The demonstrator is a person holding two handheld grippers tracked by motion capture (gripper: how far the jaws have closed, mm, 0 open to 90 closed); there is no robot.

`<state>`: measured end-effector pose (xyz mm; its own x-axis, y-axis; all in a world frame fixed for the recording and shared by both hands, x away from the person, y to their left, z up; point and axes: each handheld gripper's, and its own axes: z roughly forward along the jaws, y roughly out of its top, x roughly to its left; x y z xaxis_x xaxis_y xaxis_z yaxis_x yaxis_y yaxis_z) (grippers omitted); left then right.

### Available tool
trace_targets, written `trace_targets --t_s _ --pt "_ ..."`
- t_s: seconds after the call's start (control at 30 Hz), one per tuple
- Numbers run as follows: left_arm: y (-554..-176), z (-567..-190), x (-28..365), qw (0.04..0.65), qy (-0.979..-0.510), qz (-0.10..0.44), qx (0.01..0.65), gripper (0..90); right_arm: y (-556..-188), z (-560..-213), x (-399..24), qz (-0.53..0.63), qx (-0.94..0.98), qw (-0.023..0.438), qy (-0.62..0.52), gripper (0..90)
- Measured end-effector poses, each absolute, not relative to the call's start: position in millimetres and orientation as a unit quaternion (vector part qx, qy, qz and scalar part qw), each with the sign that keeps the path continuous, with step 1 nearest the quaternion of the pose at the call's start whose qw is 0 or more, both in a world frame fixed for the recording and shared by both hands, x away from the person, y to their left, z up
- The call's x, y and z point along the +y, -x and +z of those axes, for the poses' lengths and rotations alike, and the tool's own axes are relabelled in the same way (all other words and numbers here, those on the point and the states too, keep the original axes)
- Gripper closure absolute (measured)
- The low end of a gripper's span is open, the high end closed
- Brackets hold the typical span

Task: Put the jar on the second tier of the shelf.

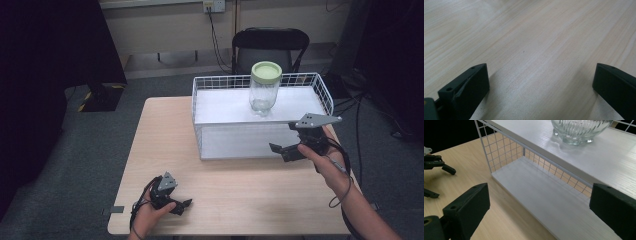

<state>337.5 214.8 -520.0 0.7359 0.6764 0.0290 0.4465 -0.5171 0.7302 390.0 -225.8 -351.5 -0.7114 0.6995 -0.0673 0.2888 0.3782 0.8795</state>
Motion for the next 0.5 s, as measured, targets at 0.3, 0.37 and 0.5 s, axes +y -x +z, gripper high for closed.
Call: trace_targets --t_s 0.3,0.37,0.5 --pt "-337 -520 215 0.366 -0.857 0.157 0.328 0.0 -388 -364 -235 0.469 0.796 0.218 -0.315 2.0" --pt "-337 -520 215 0.366 -0.857 0.157 0.328 0.0 -387 -366 -237 0.47 0.795 0.218 -0.316 2.0" --pt "-337 -520 215 0.366 -0.857 0.157 0.328 0.0 -385 -373 -239 0.465 0.797 0.223 -0.313 2.0"
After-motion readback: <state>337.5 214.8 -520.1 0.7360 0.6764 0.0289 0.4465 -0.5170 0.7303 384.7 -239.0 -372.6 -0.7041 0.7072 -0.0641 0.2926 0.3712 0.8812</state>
